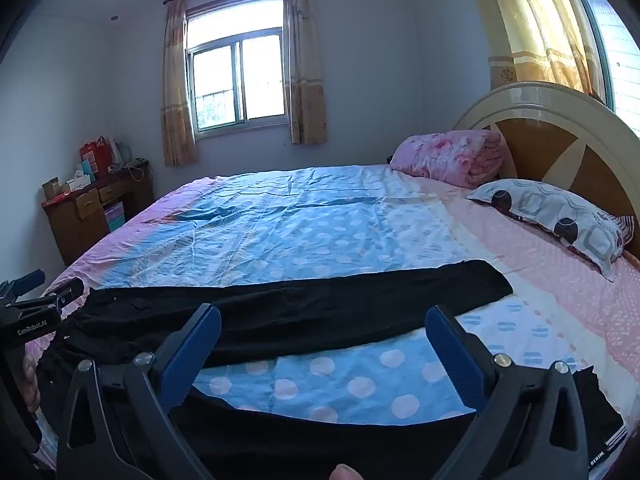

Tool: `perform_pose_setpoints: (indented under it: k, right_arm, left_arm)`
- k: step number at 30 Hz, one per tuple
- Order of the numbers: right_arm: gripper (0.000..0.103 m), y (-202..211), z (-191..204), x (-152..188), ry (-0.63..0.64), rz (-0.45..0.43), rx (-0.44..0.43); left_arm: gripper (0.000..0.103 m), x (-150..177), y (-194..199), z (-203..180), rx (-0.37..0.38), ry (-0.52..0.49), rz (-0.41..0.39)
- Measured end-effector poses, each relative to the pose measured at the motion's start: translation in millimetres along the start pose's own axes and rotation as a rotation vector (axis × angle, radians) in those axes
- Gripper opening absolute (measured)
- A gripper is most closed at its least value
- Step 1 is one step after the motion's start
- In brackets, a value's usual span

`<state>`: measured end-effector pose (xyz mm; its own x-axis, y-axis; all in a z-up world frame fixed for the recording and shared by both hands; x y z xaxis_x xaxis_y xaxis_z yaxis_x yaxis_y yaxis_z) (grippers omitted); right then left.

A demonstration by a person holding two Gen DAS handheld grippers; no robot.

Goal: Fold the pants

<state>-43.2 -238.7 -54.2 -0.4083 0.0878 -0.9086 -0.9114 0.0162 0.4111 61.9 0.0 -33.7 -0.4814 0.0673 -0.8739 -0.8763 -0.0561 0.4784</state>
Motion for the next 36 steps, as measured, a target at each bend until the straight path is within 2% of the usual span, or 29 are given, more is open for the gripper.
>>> perform_pose_setpoints:
  k: [10, 36]
  right_arm:
    - [0.102, -4, -8, 13, -0.009, 0.021, 0.004]
    - [0.102, -12, -19, 18, -0.034, 0.050, 0.020]
  left_arm:
    - [0.103, 2, 3, -4, 0.001, 0.006, -0.017]
    - [0.103, 4, 2, -7, 0.010, -0.007, -0.011]
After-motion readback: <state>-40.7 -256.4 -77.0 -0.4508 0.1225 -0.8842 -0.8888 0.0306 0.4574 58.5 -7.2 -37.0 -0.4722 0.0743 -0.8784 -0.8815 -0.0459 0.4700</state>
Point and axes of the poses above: each gripper's, at about its wrist camera, not at the fingertips, and y roughly against the way its jaws point, z to its left, x to its underside, the point moved 7 cm from there along -y, roughly the way its jaws point, and after that the axes turned 4 degrees about -x, right-handed, at the moved point
